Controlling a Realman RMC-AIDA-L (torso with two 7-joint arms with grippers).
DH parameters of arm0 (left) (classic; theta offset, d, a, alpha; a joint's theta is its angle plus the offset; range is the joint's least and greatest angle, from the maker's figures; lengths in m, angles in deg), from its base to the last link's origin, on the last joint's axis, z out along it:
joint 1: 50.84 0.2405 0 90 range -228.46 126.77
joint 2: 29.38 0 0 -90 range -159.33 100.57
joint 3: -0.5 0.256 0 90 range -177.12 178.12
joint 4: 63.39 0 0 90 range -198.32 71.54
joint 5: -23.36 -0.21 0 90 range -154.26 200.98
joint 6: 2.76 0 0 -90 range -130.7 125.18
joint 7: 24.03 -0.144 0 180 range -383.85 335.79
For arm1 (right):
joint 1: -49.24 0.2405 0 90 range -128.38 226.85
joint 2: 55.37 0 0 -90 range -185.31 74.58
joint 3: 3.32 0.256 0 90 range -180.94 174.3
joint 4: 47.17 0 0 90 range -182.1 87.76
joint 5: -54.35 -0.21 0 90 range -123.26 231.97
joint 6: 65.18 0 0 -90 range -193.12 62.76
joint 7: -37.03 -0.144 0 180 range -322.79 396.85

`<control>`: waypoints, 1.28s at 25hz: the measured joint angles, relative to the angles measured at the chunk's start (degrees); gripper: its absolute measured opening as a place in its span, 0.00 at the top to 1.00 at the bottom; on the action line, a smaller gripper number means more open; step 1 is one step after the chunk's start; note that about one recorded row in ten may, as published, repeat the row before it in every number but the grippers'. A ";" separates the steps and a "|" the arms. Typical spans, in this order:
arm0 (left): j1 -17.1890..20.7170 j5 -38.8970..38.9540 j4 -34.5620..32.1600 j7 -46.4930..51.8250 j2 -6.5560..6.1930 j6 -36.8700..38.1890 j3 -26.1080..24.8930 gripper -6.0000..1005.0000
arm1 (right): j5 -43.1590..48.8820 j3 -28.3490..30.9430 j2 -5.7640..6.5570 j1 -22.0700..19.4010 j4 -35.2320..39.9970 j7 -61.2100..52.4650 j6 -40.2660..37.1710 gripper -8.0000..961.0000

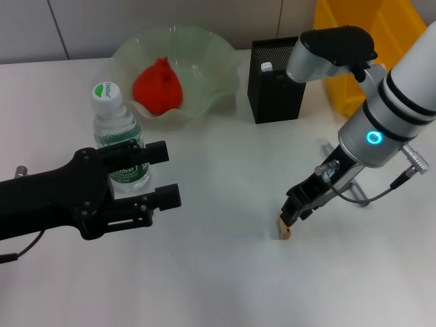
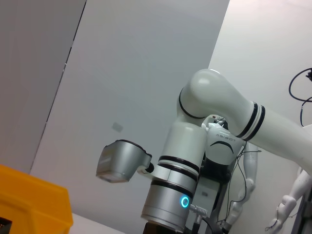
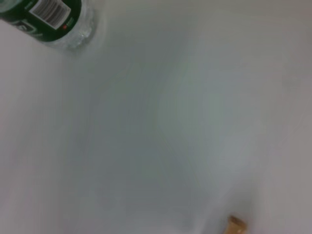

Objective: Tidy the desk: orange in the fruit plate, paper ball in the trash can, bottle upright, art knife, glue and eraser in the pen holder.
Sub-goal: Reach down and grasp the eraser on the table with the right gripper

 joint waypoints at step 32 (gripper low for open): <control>0.01 0.24 0.09 -0.52 -0.07 0.21 -0.16 0.23 | -0.38 1.58 -0.19 1.69 -3.89 -1.62 0.41 0.72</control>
